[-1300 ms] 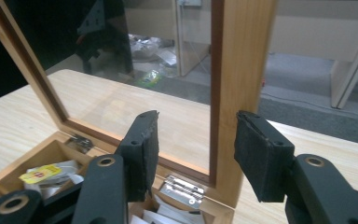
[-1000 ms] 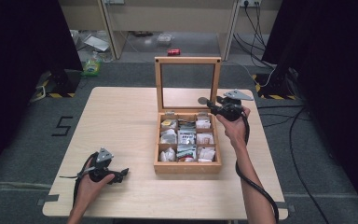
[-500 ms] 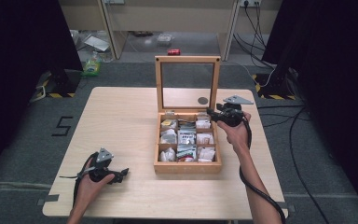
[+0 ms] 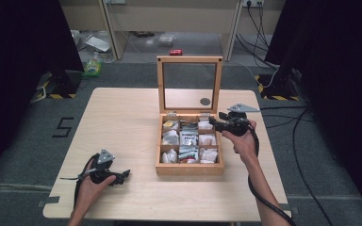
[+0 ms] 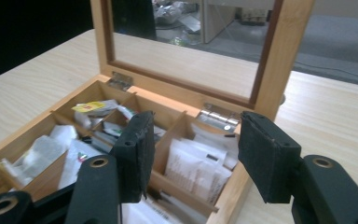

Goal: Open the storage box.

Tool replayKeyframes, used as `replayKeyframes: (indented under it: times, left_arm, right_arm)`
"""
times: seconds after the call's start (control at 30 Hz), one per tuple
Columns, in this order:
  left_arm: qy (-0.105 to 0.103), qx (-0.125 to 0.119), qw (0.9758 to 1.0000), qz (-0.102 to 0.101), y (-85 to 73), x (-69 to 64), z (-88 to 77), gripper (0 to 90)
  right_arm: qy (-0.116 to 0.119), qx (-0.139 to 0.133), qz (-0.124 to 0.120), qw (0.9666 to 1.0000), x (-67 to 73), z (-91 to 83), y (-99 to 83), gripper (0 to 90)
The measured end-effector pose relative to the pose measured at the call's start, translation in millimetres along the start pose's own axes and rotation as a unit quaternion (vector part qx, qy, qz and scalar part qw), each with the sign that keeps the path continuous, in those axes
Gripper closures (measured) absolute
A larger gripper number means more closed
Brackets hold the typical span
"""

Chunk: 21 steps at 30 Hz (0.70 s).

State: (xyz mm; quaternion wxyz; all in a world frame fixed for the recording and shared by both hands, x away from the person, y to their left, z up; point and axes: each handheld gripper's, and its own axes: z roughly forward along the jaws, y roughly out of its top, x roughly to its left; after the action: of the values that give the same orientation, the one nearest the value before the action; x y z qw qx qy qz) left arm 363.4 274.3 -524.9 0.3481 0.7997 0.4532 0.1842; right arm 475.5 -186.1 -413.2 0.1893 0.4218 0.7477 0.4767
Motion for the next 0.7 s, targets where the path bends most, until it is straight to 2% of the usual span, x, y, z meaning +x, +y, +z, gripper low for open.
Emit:
replayKeyframes:
  times: [0.4,0.7]
  left_arm:
    - [0.0,0.0,1.0,0.0,0.0,0.0,0.0,0.0]
    - [0.0,0.0,1.0,0.0,0.0,0.0,0.1,0.0]
  right_arm:
    - [0.013,0.006,0.007,0.9999,9.1,-5.7,-13.2,45.1]
    - [0.01,0.008,0.011,0.9999,10.9,-9.0,-21.5,44.2]
